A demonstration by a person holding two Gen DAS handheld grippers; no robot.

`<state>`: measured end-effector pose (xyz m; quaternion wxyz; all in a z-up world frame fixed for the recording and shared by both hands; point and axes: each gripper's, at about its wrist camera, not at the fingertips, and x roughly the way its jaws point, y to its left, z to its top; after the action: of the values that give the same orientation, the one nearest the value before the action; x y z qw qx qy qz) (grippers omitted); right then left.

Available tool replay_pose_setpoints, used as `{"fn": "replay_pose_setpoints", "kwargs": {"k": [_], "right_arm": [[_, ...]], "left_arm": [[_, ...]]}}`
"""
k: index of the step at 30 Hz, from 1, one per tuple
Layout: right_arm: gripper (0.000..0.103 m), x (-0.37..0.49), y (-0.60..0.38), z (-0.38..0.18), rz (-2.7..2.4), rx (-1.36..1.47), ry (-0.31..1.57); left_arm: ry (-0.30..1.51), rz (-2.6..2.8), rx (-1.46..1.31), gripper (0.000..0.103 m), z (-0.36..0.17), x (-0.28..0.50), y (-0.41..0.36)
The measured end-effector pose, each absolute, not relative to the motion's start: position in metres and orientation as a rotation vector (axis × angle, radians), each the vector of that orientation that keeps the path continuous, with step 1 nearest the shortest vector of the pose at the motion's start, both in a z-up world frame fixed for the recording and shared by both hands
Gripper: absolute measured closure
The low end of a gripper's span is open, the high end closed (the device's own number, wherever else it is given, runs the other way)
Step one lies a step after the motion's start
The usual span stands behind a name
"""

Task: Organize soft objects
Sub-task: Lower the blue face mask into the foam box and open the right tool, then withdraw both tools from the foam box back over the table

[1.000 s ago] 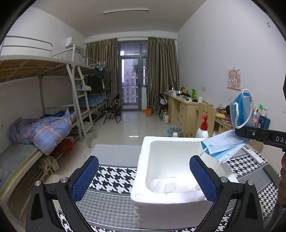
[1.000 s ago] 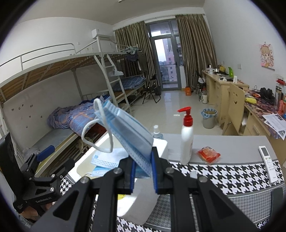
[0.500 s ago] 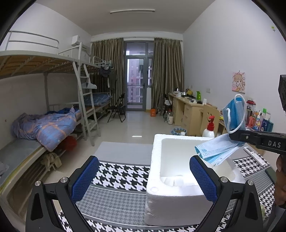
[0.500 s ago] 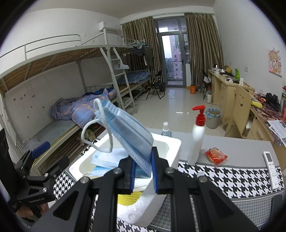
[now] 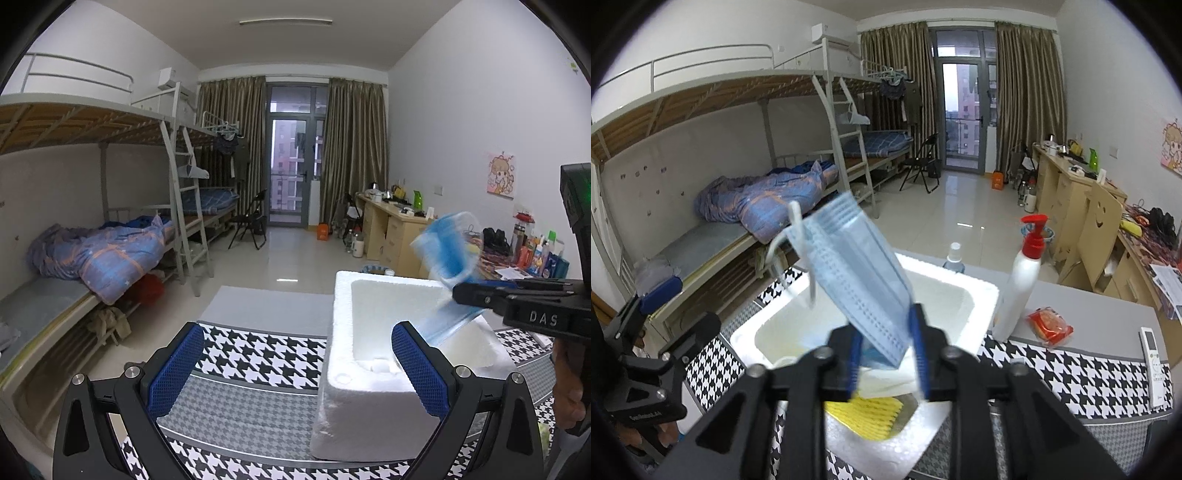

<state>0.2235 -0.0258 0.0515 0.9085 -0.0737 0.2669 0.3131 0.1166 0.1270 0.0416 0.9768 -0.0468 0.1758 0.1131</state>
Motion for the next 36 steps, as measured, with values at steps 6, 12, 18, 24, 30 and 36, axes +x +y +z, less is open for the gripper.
{"fn": "replay_pose_setpoints", "kwargs": {"k": [6,12,18,24,30,36], "right_arm": [[0.05,0.219,-0.023,0.047,0.656,-0.167,0.556],[0.049,0.216,-0.025,0.049,0.661,-0.161,0.549],[0.042,0.21,-0.036,0.056,0.656,-0.146,0.518],[0.042,0.206,-0.047,0.059,0.65,-0.131,0.504],[0.042,0.201,-0.06,0.062,0.645,-0.119,0.489],[0.042,0.195,-0.07,0.063,0.635,-0.121,0.479]], "left_arm": [[0.355,0.229,-0.095,0.001,0.041,0.114,0.128],[0.357,0.223,-0.095,0.001,0.04,0.113,0.126],[0.354,0.214,-0.094,0.001,0.04,0.11,0.12],[0.35,0.199,-0.083,0.001,0.042,0.107,0.108],[0.342,0.184,-0.07,0.001,0.047,0.104,0.096],[0.341,0.169,-0.063,0.001,0.048,0.1,0.084]]}}
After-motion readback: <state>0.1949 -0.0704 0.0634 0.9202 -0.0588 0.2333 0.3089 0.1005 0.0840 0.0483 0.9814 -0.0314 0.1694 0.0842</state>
